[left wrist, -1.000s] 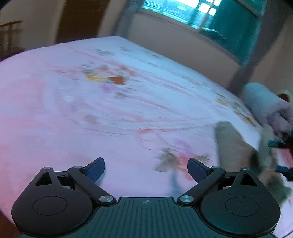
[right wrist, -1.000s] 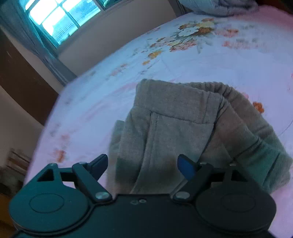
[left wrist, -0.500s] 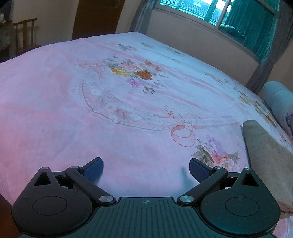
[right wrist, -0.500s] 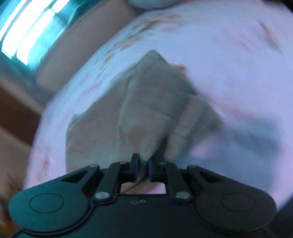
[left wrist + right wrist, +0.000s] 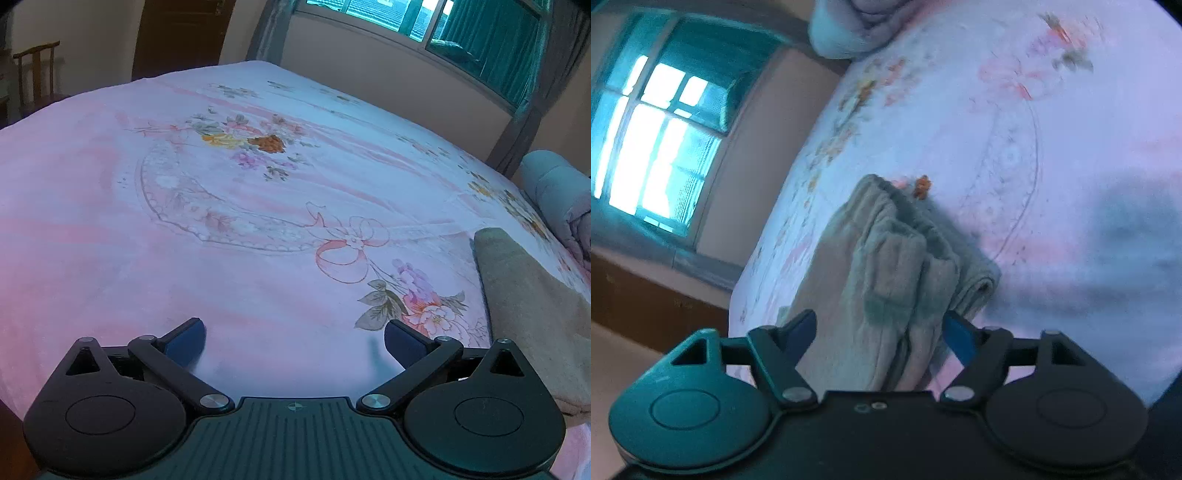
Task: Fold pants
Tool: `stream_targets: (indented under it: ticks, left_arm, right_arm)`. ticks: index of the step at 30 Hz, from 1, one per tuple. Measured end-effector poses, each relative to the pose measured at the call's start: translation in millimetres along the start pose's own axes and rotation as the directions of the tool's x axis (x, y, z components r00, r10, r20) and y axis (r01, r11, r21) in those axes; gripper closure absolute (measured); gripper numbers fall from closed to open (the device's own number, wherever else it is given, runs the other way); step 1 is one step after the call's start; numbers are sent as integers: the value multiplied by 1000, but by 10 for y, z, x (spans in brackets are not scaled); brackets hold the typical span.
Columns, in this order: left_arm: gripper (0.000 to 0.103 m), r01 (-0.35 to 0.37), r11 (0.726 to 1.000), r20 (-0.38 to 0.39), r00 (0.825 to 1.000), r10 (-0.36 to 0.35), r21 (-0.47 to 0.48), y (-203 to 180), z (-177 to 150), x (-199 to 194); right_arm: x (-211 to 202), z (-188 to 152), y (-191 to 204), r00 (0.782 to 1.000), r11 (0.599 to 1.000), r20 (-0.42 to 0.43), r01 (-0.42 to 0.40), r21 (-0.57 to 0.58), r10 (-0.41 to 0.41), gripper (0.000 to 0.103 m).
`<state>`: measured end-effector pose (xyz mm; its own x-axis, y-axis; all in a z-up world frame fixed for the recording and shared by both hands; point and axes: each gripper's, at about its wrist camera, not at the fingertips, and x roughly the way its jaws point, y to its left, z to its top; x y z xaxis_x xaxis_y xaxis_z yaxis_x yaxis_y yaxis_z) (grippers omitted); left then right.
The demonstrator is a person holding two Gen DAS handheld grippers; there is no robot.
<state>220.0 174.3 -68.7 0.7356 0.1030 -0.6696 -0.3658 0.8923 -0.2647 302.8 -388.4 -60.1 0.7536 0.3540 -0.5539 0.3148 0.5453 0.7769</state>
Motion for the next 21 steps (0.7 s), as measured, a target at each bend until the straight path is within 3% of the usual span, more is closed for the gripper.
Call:
stream_targets:
  ticks: [3, 7, 11, 13, 15, 17, 19, 21]
  left_arm:
    - [0, 1, 1000, -3, 1000, 0, 4, -9, 1, 4]
    - [0, -2, 1000, -8, 1000, 2, 19, -22, -8, 25]
    - [0, -10, 999, -9, 1000, 10, 45, -57, -9, 42]
    - [0, -12, 999, -8, 1000, 12, 48, -67, -13, 49]
    - [0, -14, 998, -8, 1000, 15, 56, -68, -18, 53]
    - [0, -20, 997, -9, 1000, 20, 70, -84, -29, 57]
    - [0, -25, 997, -11, 1000, 26, 80, -96, -39, 63]
    - [0, -31, 996, -12, 999, 32, 86, -111, -41, 63]
  right_arm:
    - [124, 47, -67, 1000, 999, -4, 25, 27, -25, 49]
    - [331, 123, -84, 997, 997, -35, 74, 25, -73, 50]
    - [487, 196, -77, 992, 995, -73, 100, 14, -98, 56]
    - [519, 214, -4, 990, 994, -80, 111, -23, -113, 69]
    - [481, 202, 182, 995, 991, -68, 63, -119, -71, 74]
    - [327, 182, 519, 998, 972, -41, -53, -229, 45, 75]
    - [152, 168, 804, 986, 940, -11, -163, -299, 167, 75]
    - [-49, 147, 938, 959, 910, 35, -253, -329, 280, 75]
